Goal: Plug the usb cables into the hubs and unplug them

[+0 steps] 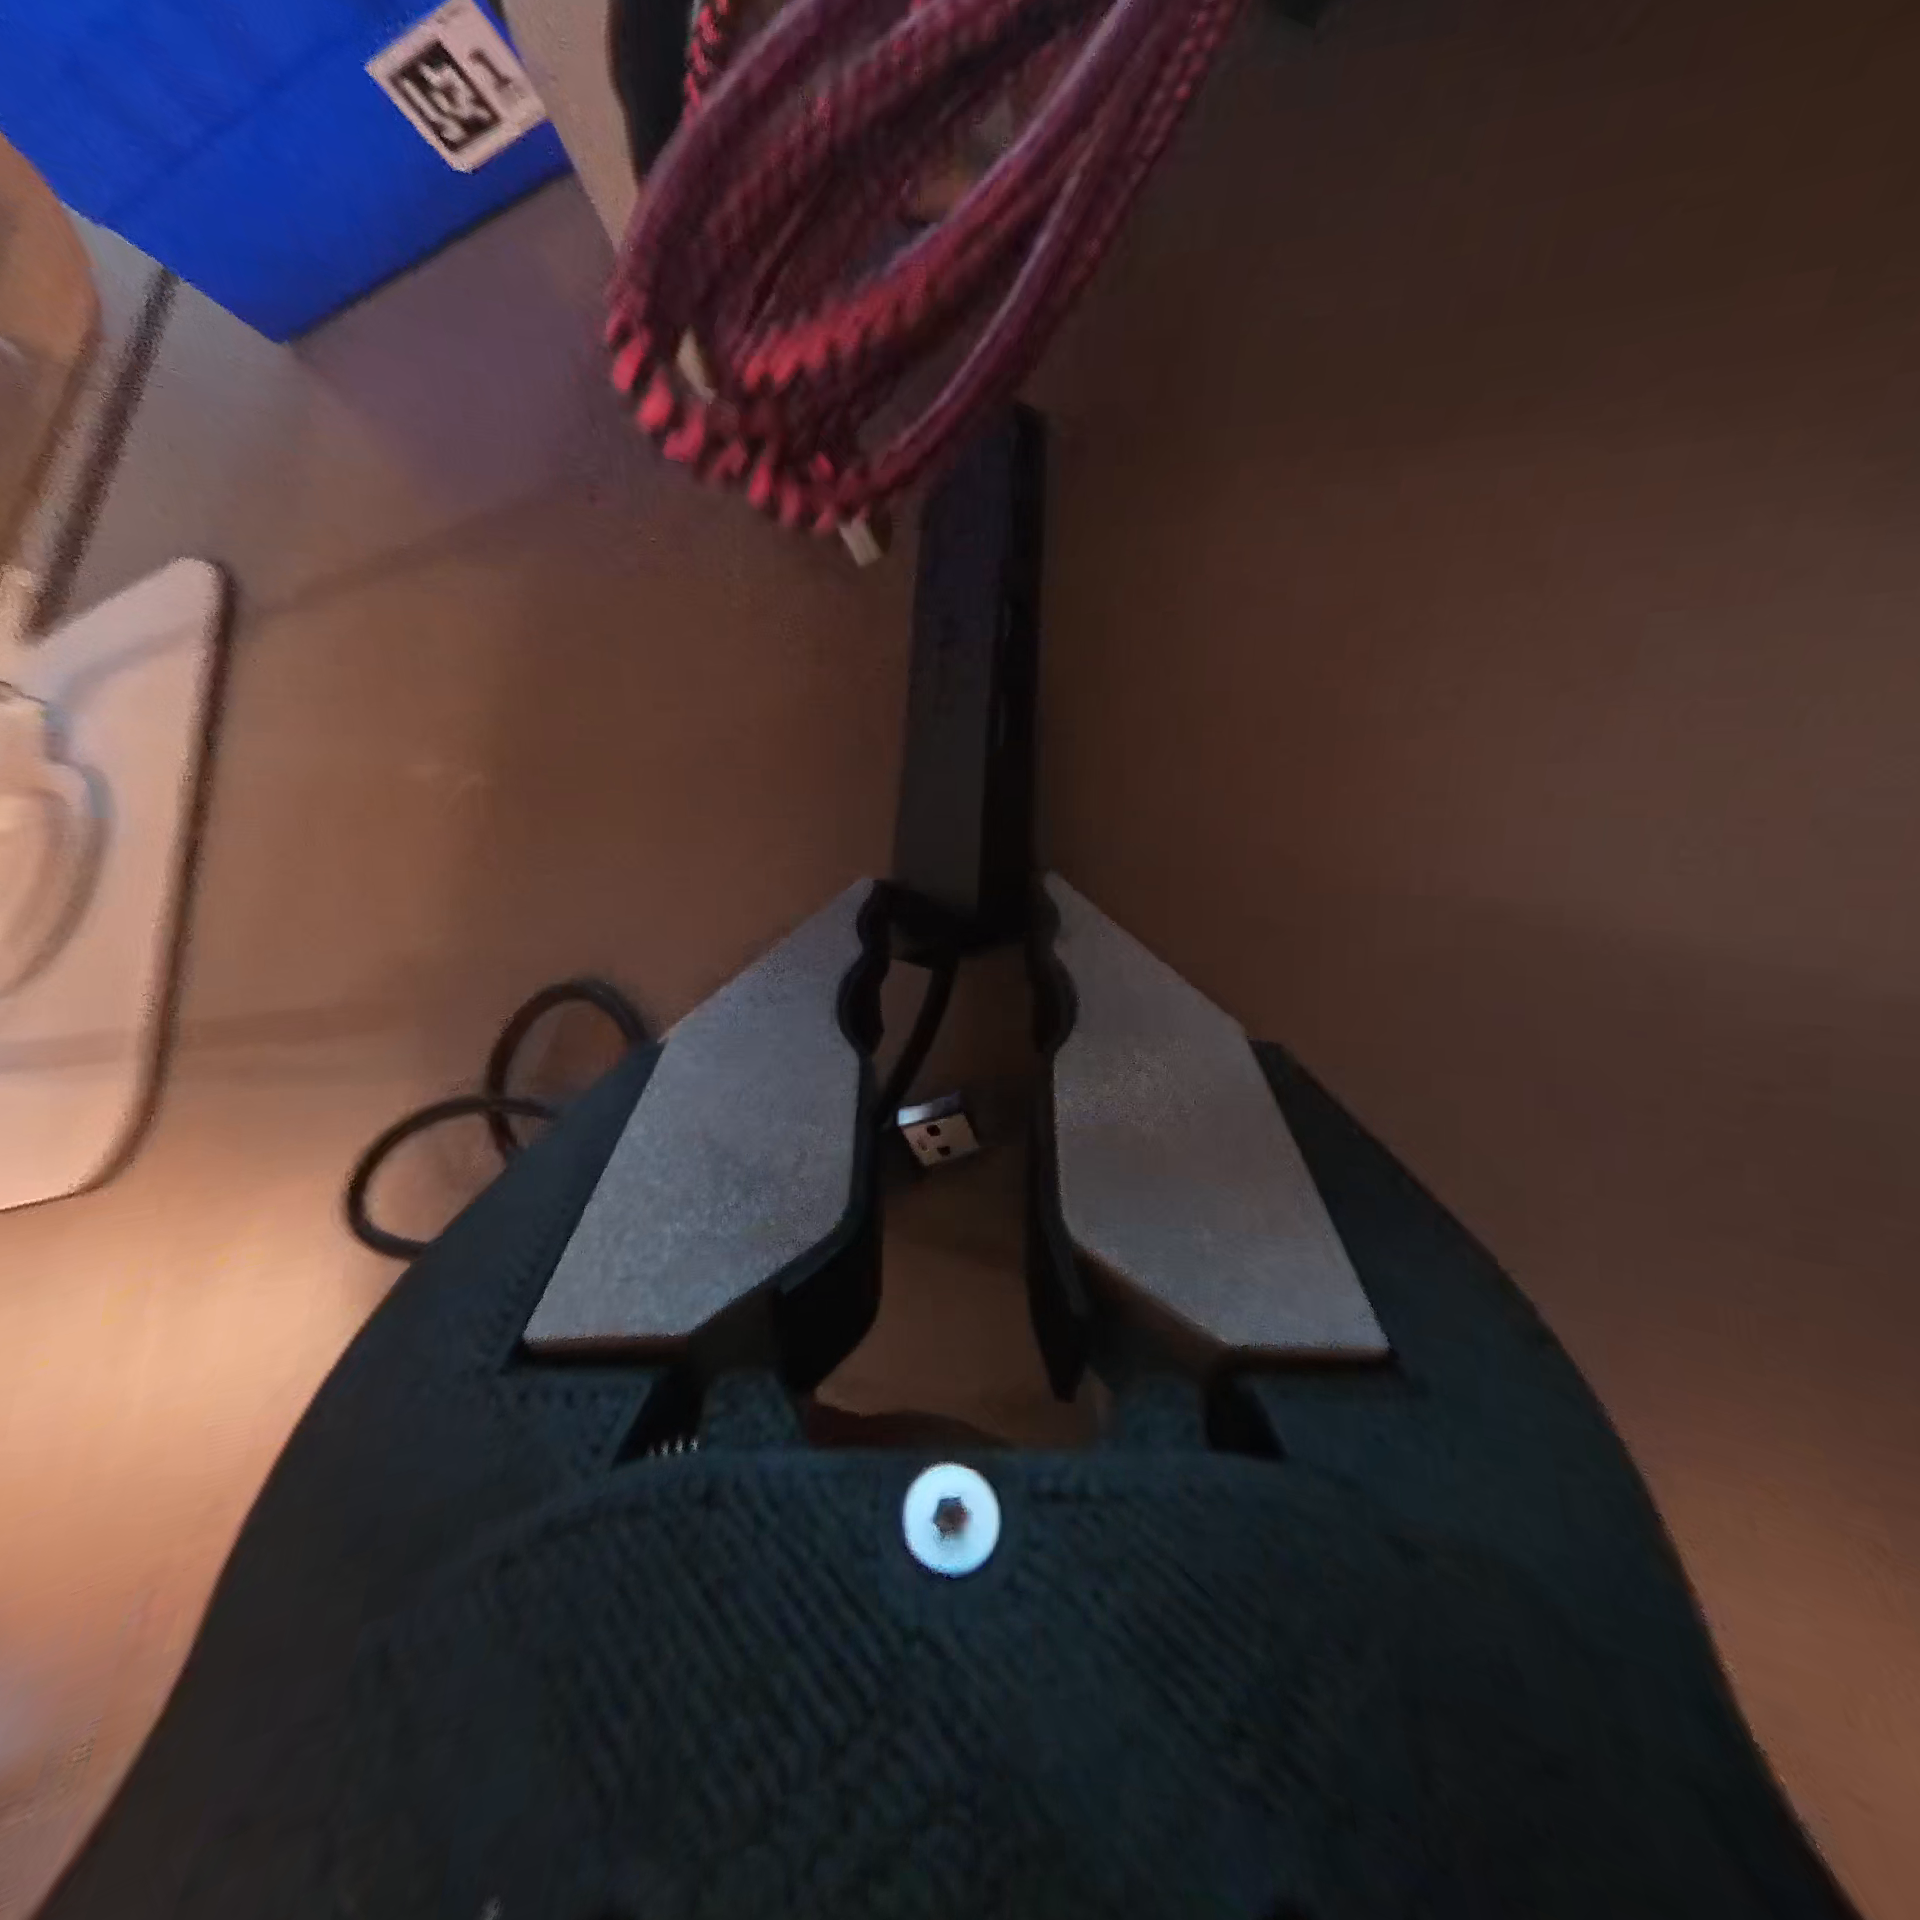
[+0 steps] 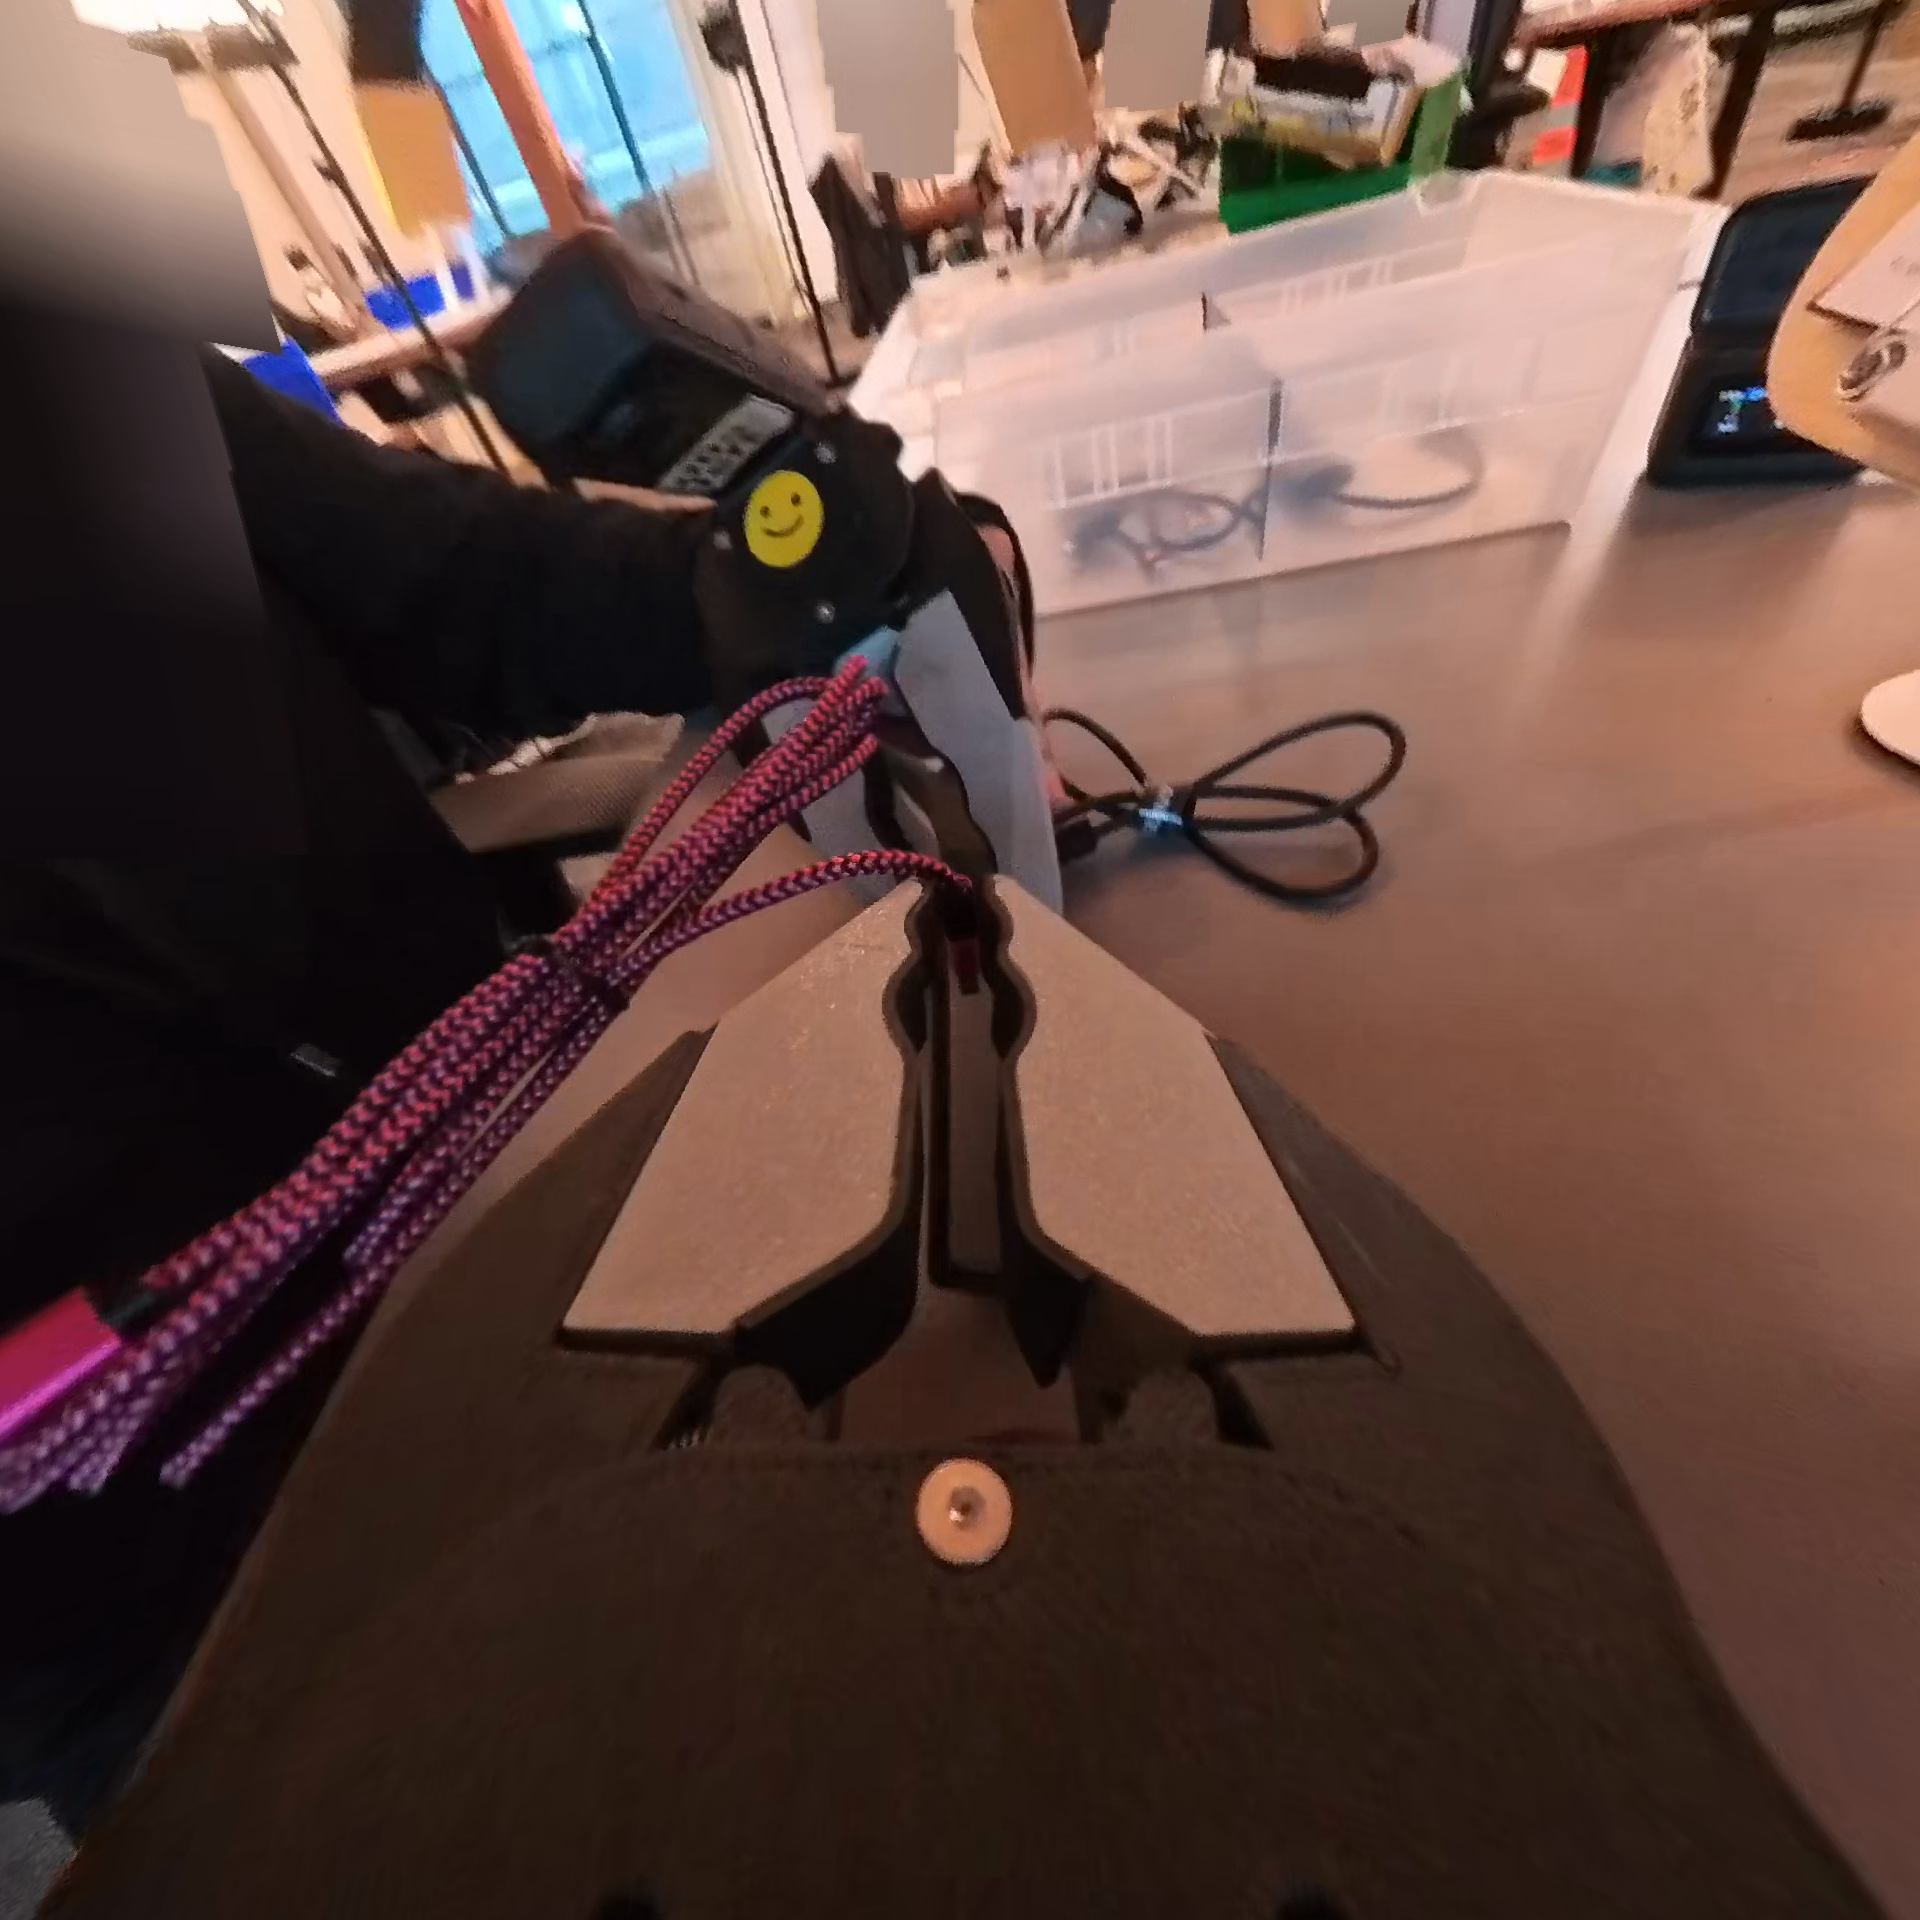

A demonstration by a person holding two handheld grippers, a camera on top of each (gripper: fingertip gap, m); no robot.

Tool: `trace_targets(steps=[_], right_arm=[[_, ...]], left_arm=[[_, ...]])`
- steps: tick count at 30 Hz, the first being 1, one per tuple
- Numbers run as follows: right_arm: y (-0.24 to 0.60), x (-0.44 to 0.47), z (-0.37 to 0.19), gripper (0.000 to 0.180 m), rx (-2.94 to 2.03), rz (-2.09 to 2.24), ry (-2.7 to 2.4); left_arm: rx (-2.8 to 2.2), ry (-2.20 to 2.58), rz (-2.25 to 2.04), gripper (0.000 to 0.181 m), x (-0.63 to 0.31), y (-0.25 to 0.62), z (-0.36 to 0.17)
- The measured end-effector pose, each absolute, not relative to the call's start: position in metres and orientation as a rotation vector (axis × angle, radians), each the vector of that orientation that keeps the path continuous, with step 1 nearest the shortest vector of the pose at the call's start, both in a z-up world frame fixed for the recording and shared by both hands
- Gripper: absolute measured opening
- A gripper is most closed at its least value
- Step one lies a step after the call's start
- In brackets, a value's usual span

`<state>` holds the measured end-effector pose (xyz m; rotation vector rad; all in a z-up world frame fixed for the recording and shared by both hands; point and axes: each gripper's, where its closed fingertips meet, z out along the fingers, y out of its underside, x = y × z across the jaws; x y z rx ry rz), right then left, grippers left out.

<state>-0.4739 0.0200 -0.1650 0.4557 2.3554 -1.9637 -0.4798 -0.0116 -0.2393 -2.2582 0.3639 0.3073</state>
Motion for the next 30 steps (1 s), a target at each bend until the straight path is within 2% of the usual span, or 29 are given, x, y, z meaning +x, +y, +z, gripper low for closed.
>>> trace_targets(steps=[2,3,6,11,17,30], right_arm=[[0.018,-0.472,-0.163,0.005,0.467,-1.968,2.324],[0.017,-0.473,-0.164,0.005,0.481,-1.953,2.338],[0.008,-0.47,-0.169,0.005,0.495,-1.905,2.363],[0.003,-0.472,-0.182,0.005,0.534,-1.815,2.48],[0.012,-0.482,-0.185,0.005,0.668,-1.763,2.323],[0.009,-0.473,-0.183,0.004,0.514,-1.718,2.477]], left_arm=[[-2.244,0.286,0.033,0.023,-0.462,-0.012,-0.236],[-2.227,0.262,-0.104,0.011,-0.453,-0.012,-0.232],[-2.155,0.121,-0.309,0.009,-0.452,-0.008,-0.219],[-2.218,0.095,-0.165,0.009,-0.468,-0.01,-0.229],[-2.218,0.049,-0.194,0.009,-0.469,-0.008,-0.229],[-2.177,0.071,-0.143,0.009,-0.467,-0.003,-0.223]])
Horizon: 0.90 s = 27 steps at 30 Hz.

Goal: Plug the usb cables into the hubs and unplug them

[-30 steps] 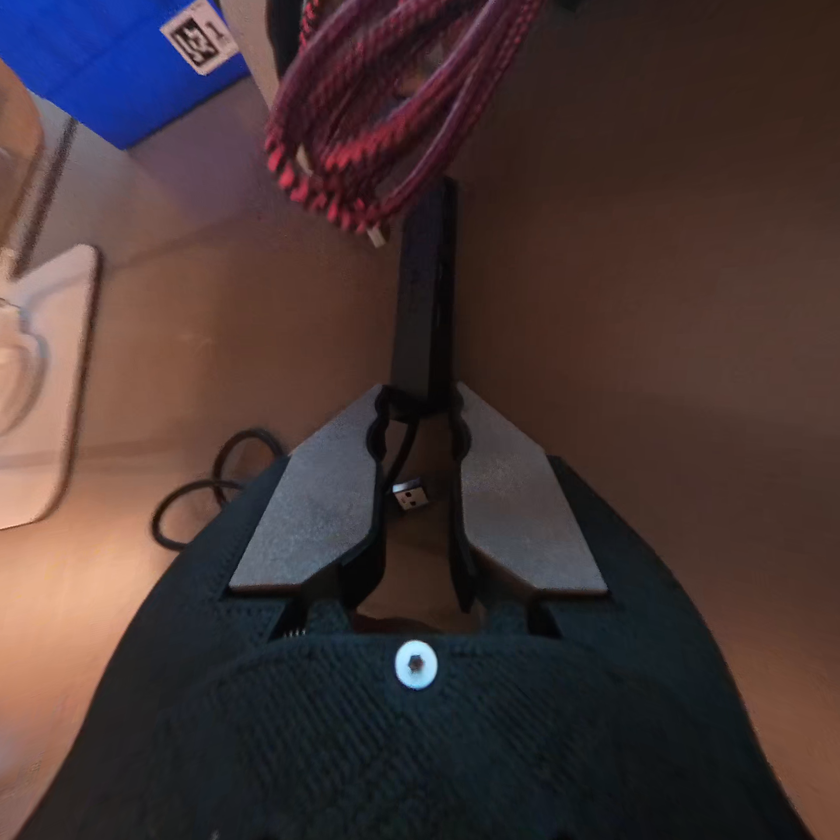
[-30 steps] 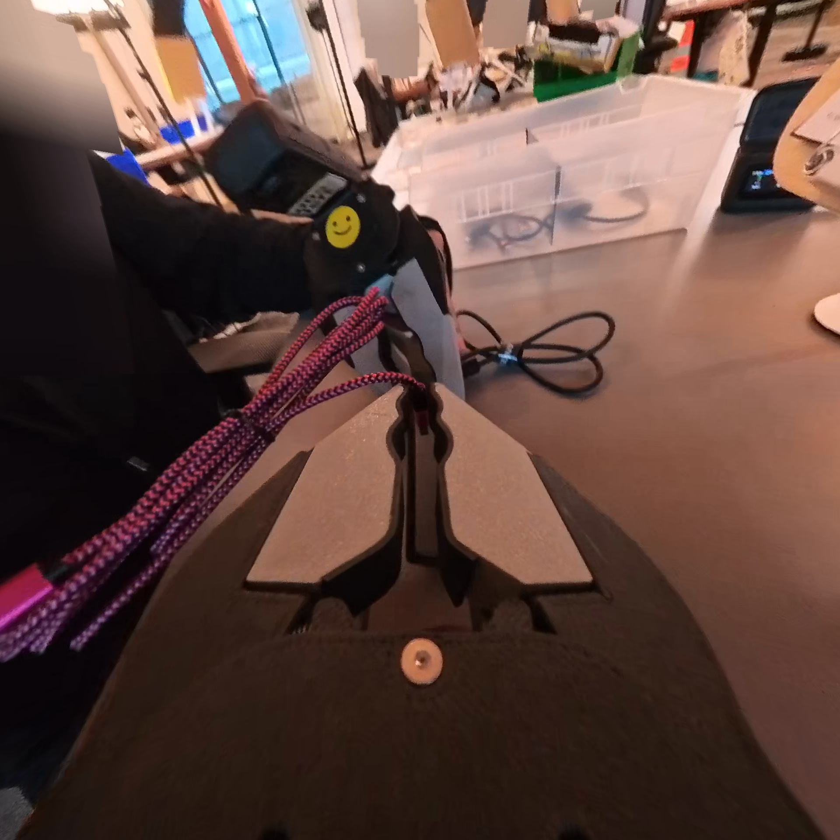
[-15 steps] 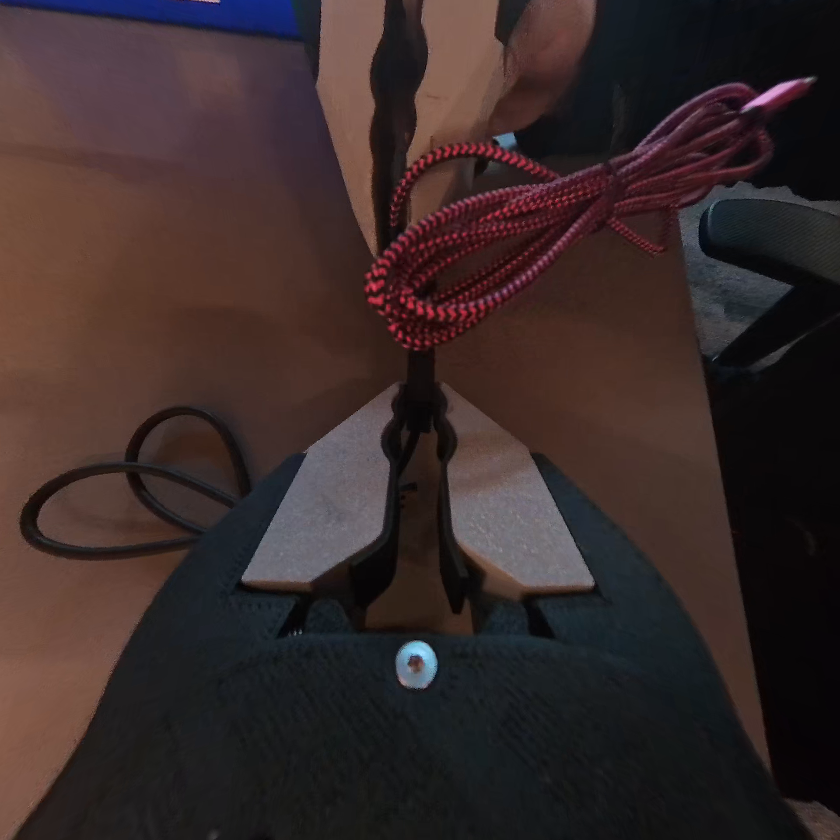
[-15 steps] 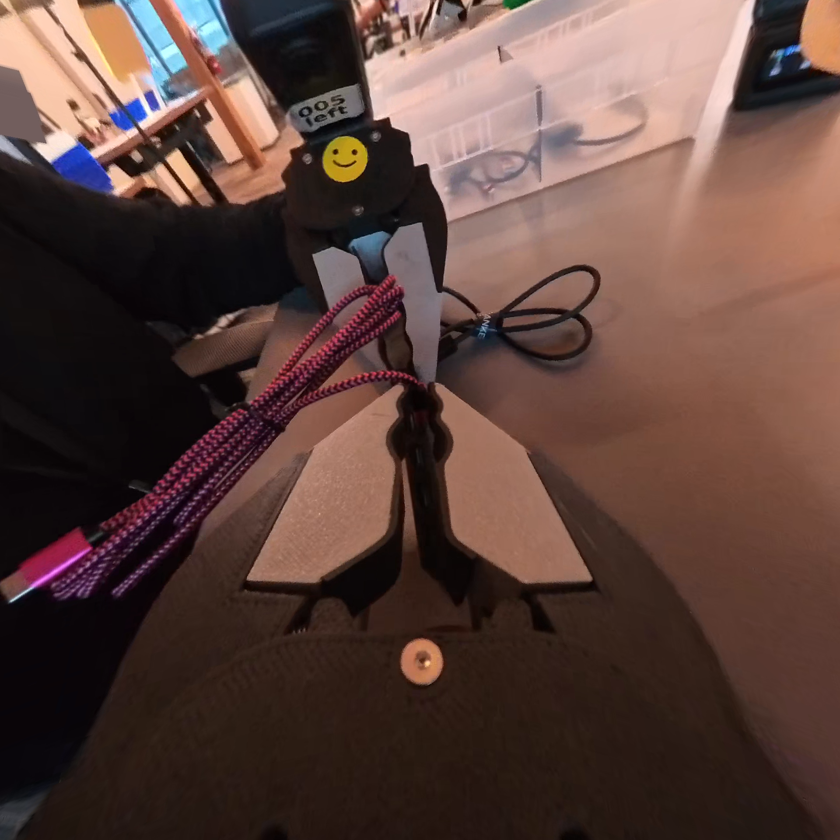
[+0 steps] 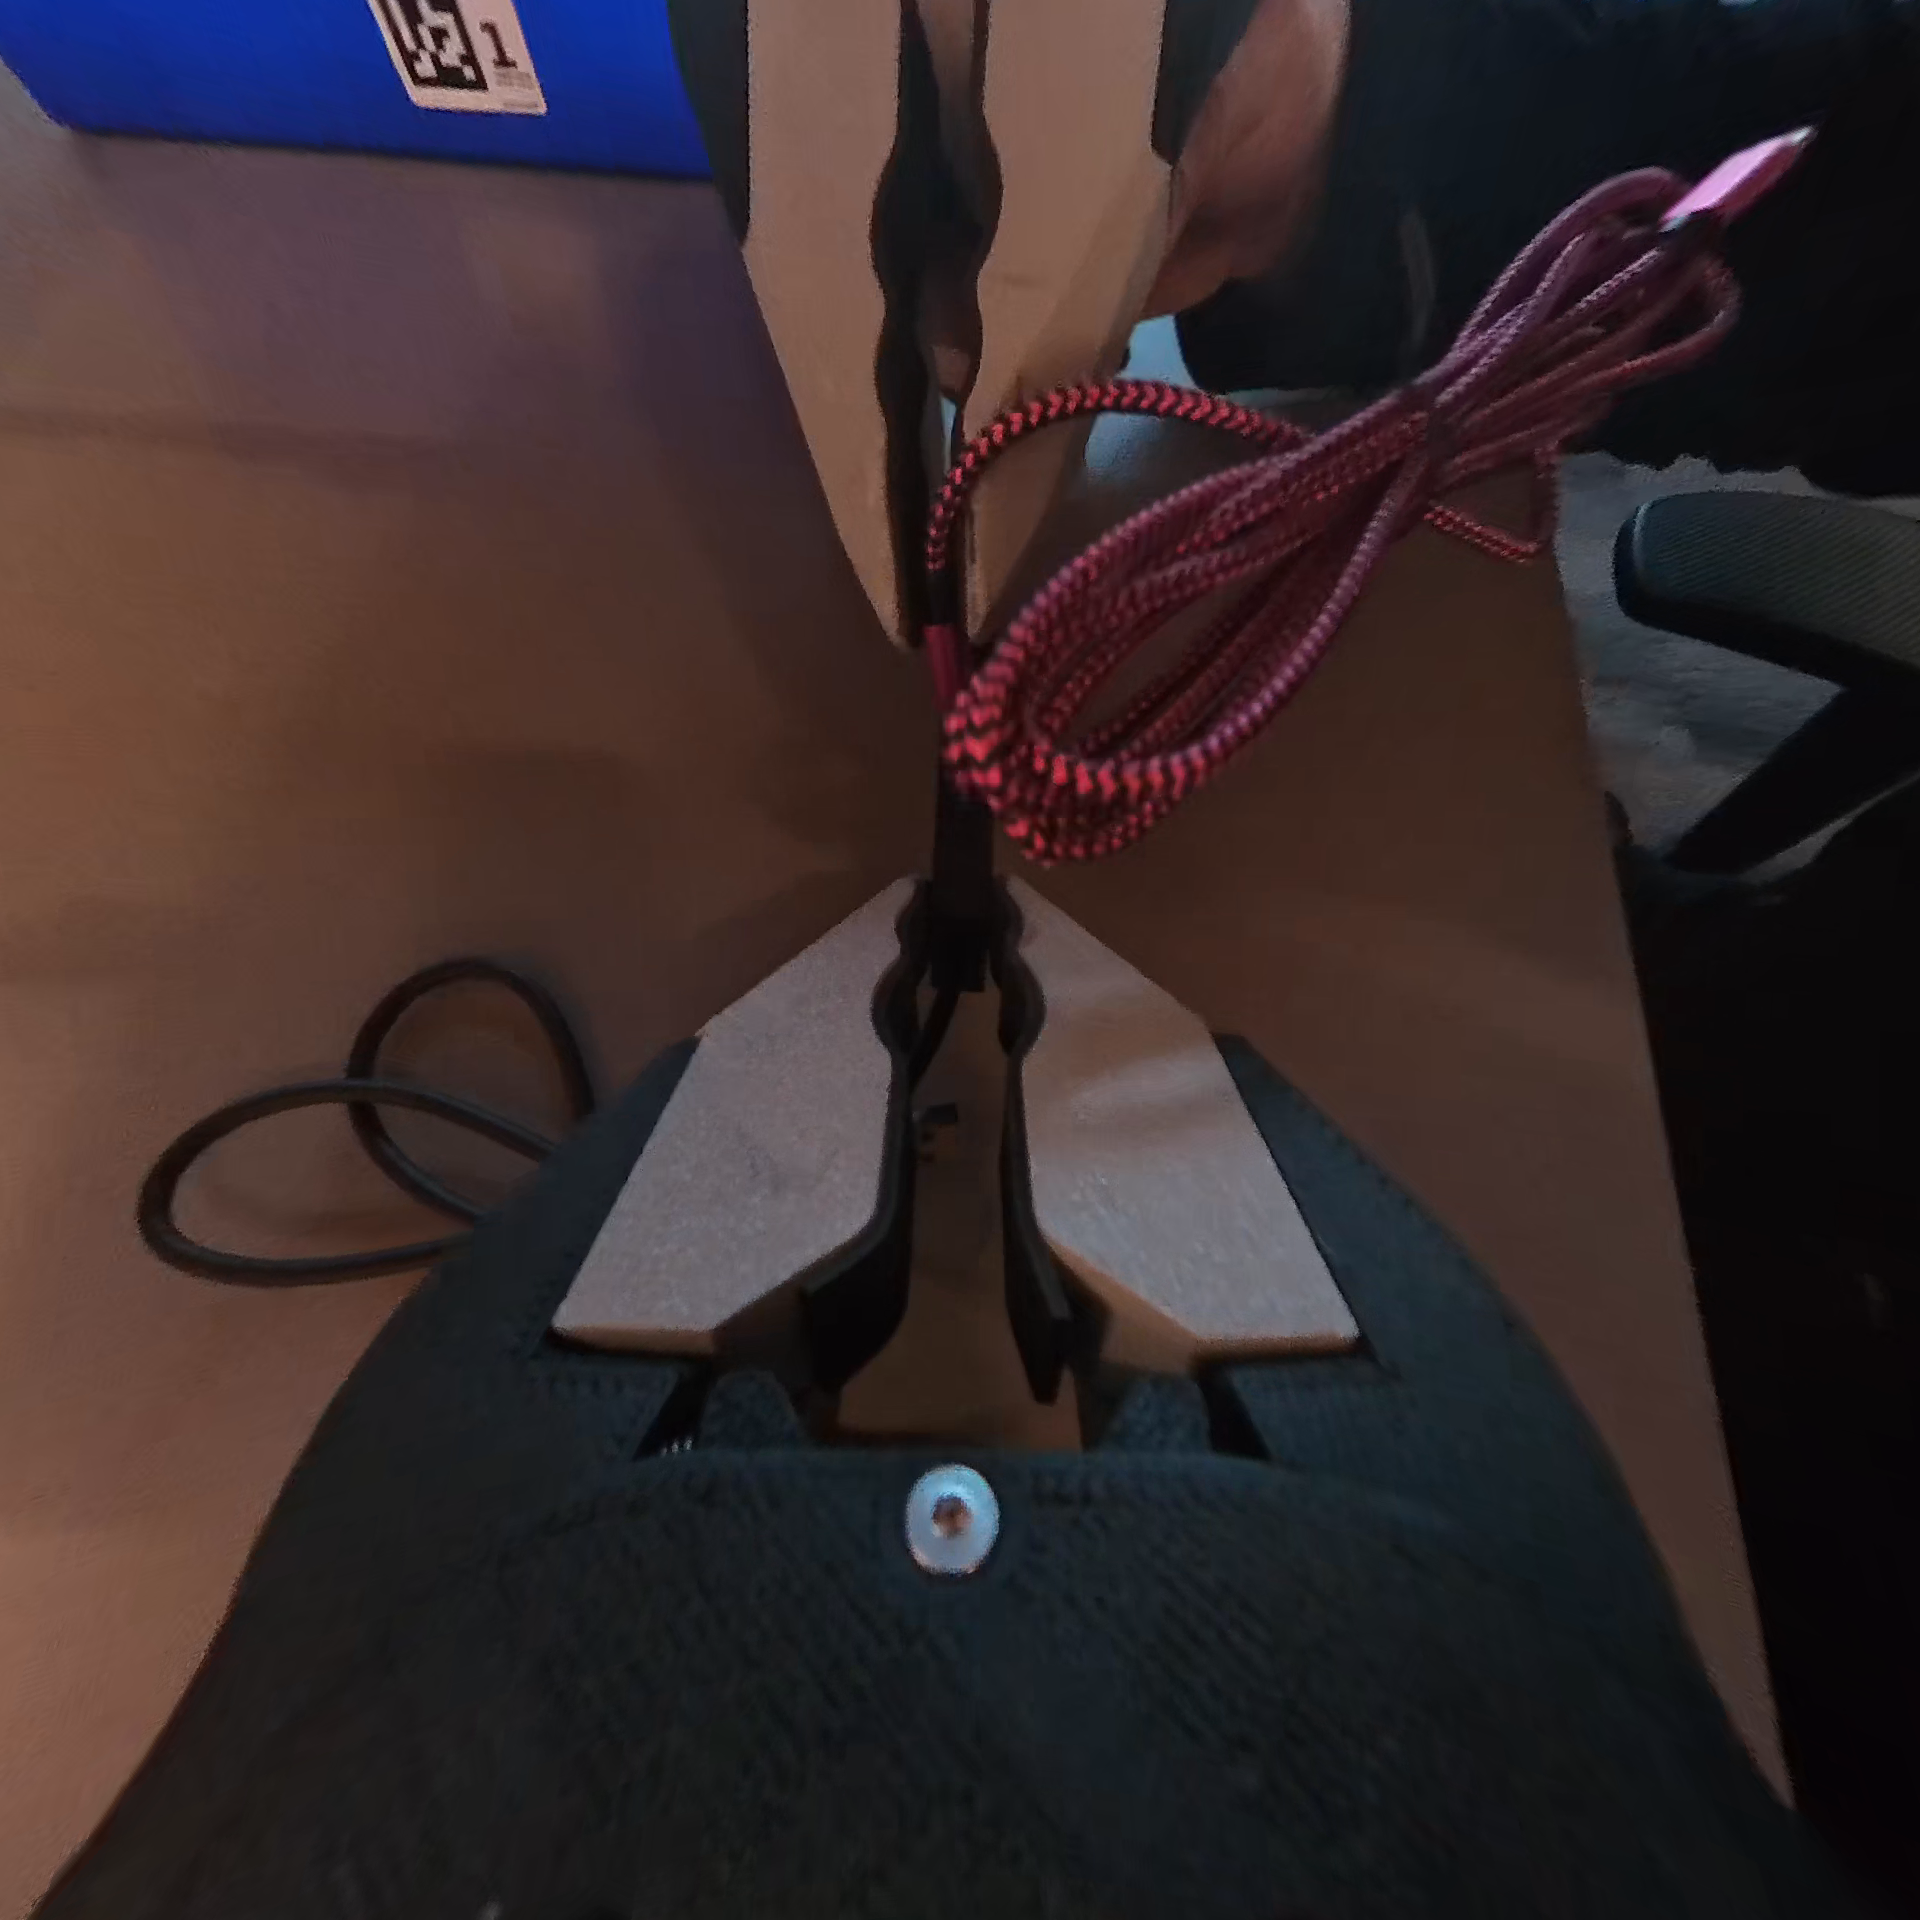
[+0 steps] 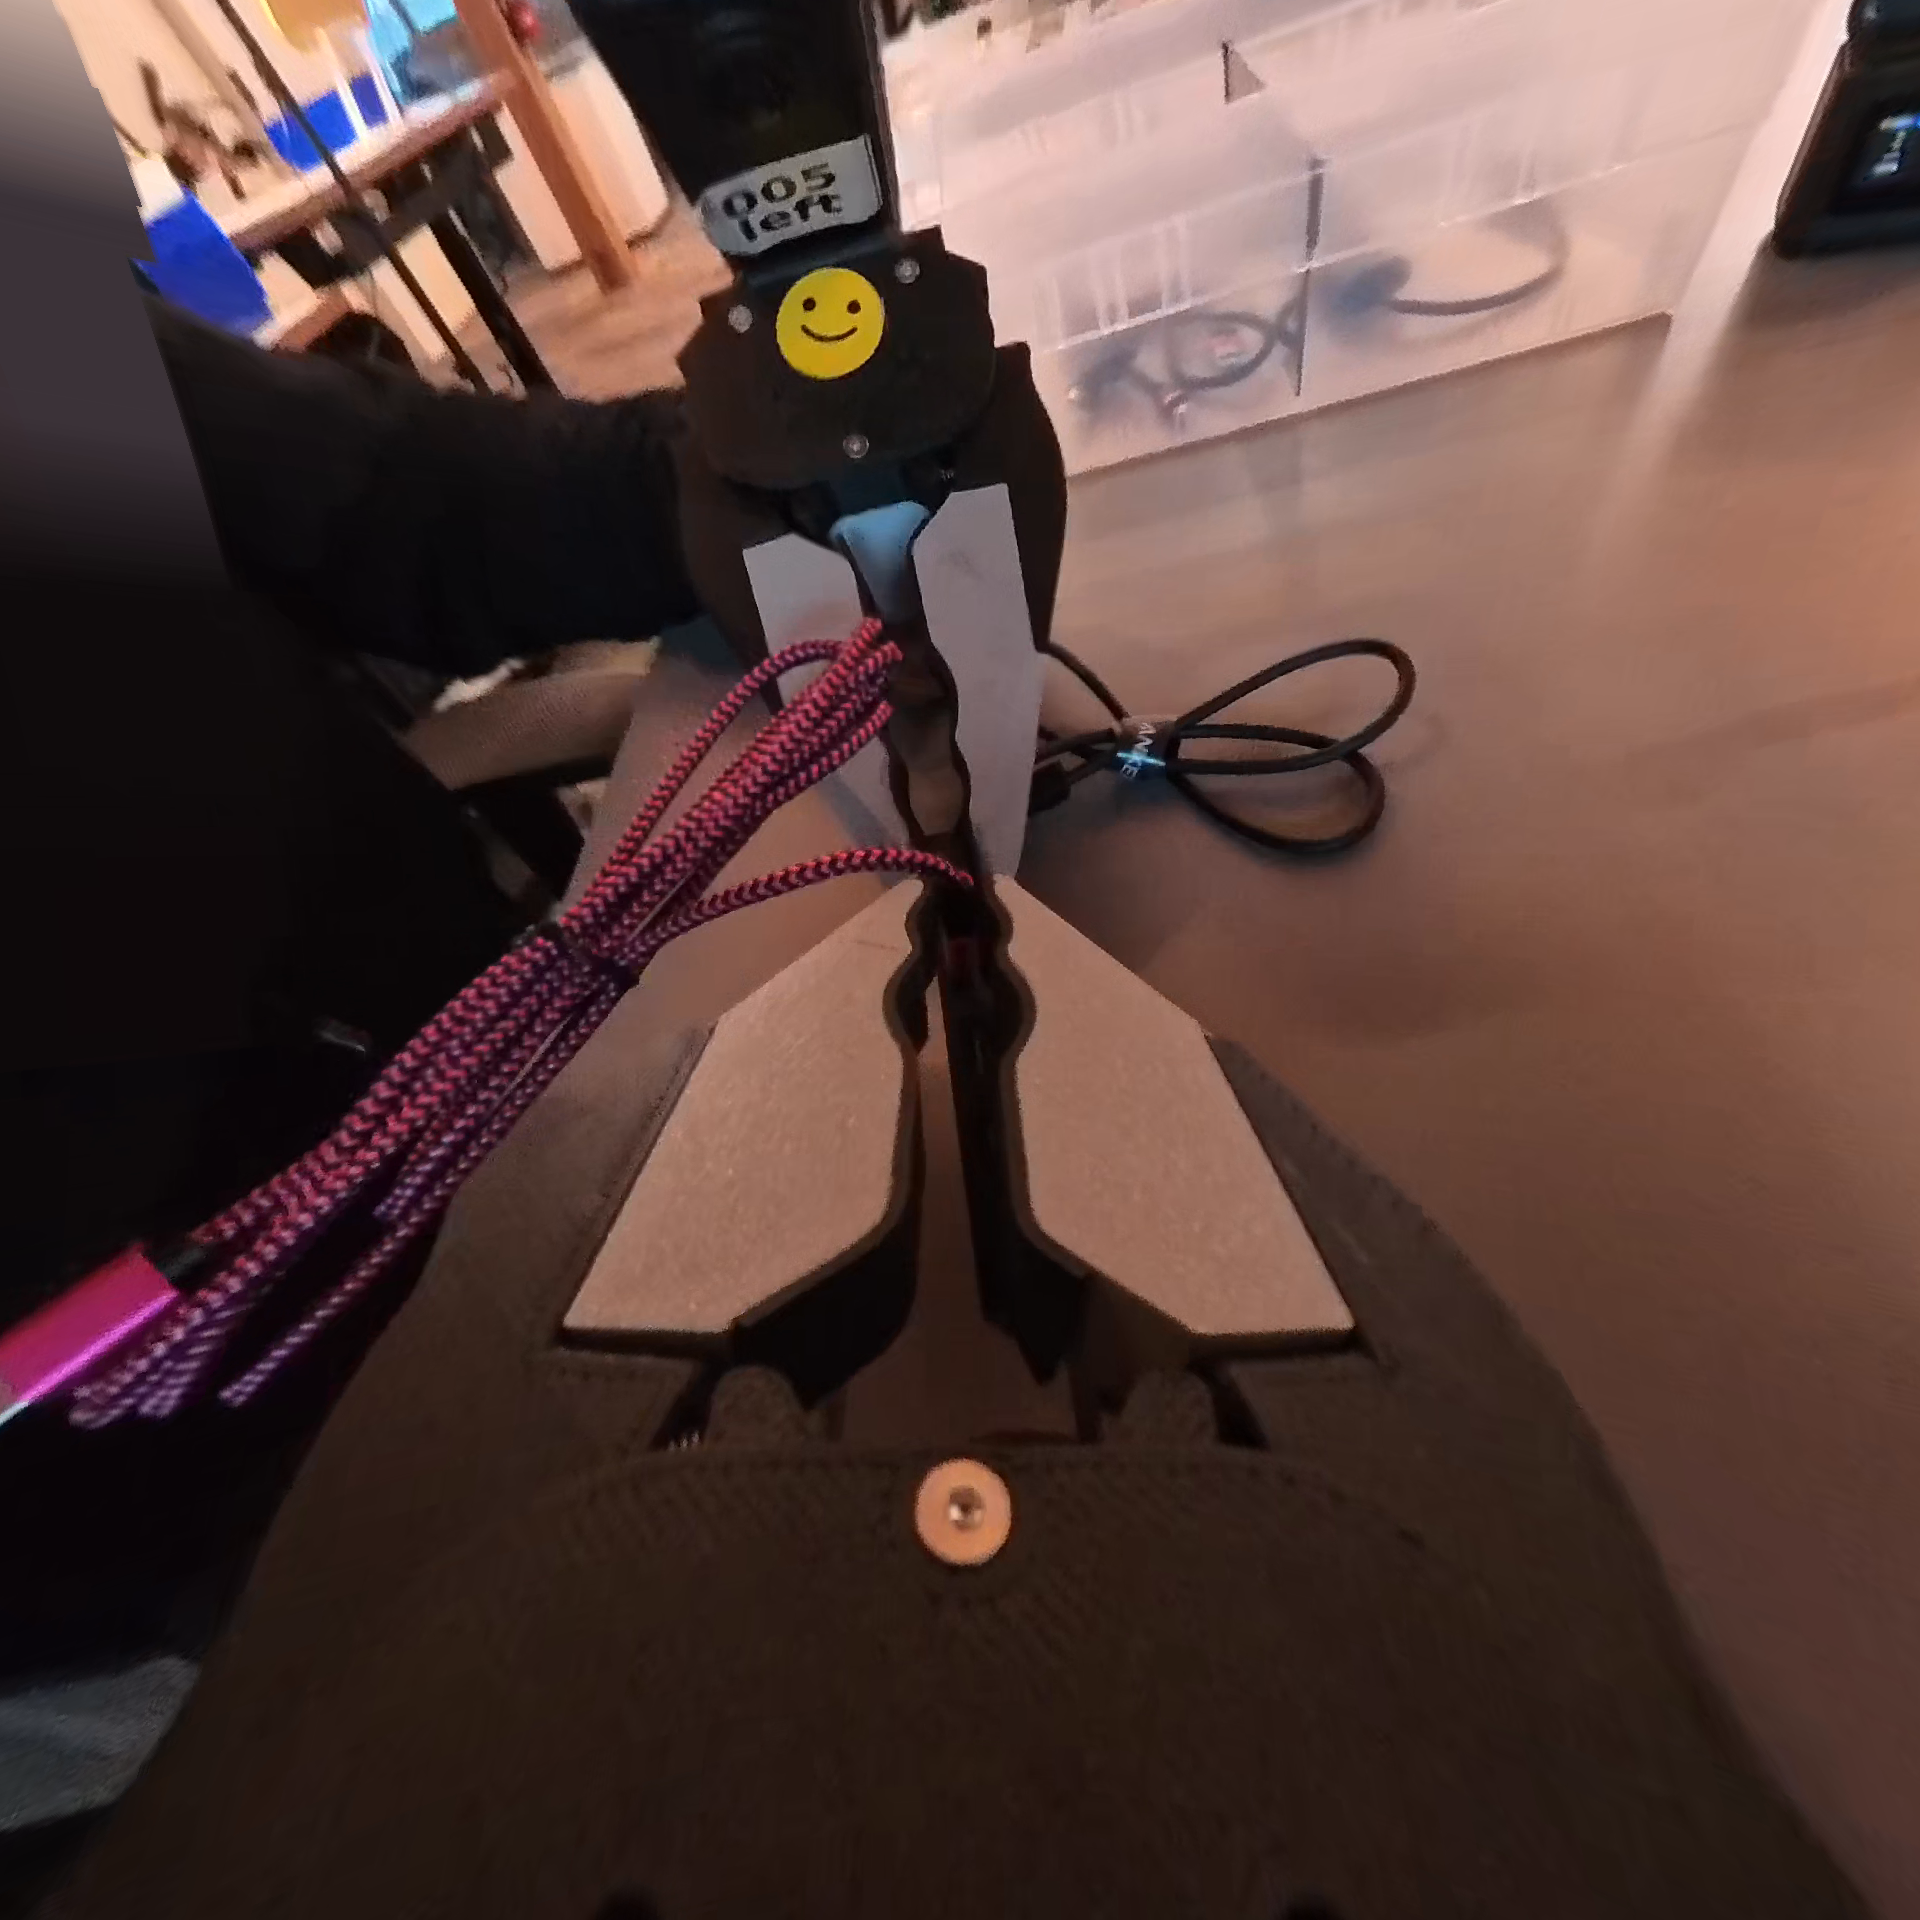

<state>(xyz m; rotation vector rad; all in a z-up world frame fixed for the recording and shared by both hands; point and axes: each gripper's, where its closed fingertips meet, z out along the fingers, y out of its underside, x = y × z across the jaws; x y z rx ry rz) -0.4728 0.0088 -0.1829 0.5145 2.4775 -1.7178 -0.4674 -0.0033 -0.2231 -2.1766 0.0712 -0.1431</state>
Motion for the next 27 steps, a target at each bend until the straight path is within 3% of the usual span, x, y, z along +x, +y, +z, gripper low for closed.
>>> trace_targets(steps=[9,27], right_arm=[[0.005,-0.458,-0.187,0.005,0.078,-1.677,3.004],[0.011,-0.45,-0.175,0.005,-0.054,-2.021,2.752]], left_arm=[[-2.142,0.244,0.26,0.008,-0.467,-0.001,-0.22],[-1.966,0.243,0.335,0.006,-0.458,0.002,-0.194]])
